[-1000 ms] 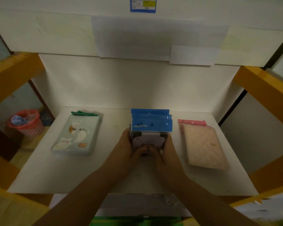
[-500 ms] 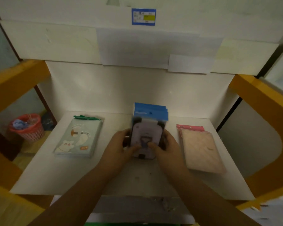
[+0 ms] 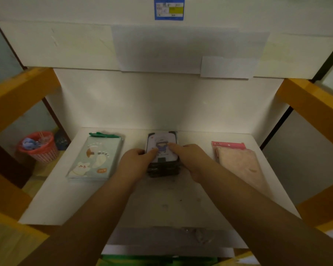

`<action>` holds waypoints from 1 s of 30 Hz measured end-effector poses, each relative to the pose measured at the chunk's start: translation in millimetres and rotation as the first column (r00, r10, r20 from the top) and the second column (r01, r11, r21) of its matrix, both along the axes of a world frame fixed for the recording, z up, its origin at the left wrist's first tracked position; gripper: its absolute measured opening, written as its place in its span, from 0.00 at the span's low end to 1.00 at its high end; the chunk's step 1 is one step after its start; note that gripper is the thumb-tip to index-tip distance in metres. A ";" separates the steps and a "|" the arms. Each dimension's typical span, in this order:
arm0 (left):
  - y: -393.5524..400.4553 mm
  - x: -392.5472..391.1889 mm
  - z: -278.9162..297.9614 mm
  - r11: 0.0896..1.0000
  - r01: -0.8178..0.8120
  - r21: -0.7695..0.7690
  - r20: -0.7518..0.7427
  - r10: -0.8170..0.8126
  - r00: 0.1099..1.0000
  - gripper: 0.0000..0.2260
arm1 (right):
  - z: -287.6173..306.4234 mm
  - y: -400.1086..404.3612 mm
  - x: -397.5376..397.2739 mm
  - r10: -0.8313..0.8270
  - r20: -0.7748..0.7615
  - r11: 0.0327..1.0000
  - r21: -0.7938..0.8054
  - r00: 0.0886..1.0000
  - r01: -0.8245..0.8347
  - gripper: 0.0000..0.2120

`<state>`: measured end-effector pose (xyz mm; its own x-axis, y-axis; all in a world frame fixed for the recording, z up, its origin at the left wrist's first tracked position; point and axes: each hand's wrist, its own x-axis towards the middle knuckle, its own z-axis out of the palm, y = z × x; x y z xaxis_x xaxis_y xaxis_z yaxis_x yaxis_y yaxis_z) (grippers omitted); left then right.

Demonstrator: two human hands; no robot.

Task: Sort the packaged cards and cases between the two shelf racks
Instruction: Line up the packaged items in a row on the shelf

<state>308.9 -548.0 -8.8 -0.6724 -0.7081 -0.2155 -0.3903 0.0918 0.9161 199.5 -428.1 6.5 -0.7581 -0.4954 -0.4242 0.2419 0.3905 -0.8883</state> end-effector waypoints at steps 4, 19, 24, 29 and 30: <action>0.5 -1.6 -8.0 0.989 0.079 -0.123 0.143 -0.061 0.988 0.12 | -2.7 -7.2 6.3 0.071 -0.037 0.970 0.234 0.997 -0.060 0.18; 21.8 -10.5 16.8 0.722 0.177 -0.669 0.262 0.006 0.965 0.28 | 17.7 42.4 6.7 0.272 -0.435 0.929 0.352 0.858 -0.116 0.33; 90.4 -28.5 35.3 0.759 0.224 -0.611 -0.033 -0.307 0.951 0.24 | 30.3 93.5 -20.6 0.201 -0.640 0.934 0.354 0.741 0.052 0.25; 151.7 -53.7 21.2 0.861 0.483 -0.156 0.004 -0.489 0.873 0.15 | 7.0 150.5 -48.8 0.147 -0.682 0.852 0.455 0.716 0.259 0.21; 158.0 -59.3 13.7 0.863 0.499 -0.080 0.000 -0.501 0.866 0.16 | 0.7 161.2 -50.7 0.136 -0.659 0.818 0.495 0.740 0.291 0.22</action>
<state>249.6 -390.0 4.9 -0.9441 -0.2893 -0.1579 -0.2551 0.3379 0.9060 148.8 -266.9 7.3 -0.9624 -0.2714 0.0135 -0.2458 0.8483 -0.4690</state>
